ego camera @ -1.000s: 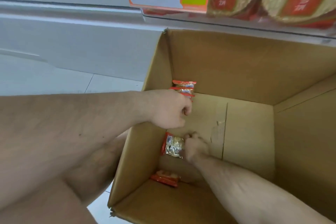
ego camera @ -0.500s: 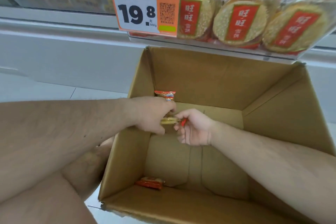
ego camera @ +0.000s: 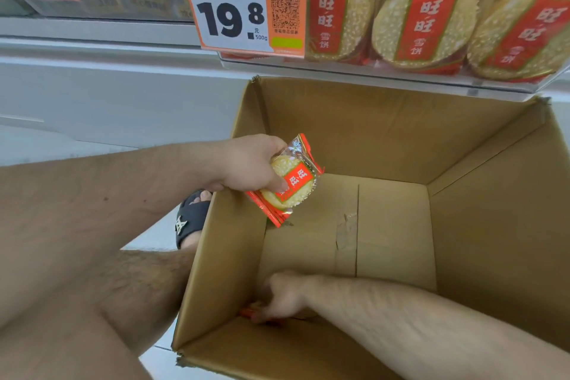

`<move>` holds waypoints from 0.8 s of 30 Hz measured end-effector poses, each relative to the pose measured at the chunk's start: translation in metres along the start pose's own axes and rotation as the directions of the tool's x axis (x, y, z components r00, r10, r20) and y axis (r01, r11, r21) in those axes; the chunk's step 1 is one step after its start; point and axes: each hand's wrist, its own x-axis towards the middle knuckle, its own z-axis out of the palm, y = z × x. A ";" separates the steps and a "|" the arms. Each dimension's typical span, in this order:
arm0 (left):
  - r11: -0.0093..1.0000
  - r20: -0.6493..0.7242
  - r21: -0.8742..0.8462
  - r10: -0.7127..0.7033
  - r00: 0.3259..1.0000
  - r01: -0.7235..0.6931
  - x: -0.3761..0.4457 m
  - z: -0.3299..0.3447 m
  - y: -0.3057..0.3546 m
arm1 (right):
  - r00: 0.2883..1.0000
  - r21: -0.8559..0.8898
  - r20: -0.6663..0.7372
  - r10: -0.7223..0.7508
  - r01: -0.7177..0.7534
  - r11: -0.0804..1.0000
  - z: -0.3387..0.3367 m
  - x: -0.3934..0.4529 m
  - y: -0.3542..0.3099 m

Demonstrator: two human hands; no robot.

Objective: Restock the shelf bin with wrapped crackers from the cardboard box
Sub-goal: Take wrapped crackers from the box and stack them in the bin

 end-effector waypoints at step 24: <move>0.958 -0.054 -0.282 0.031 0.998 -0.045 -0.019 -0.008 0.015 | 0.952 0.249 -0.276 0.133 -0.063 0.966 -0.128 -0.166 0.062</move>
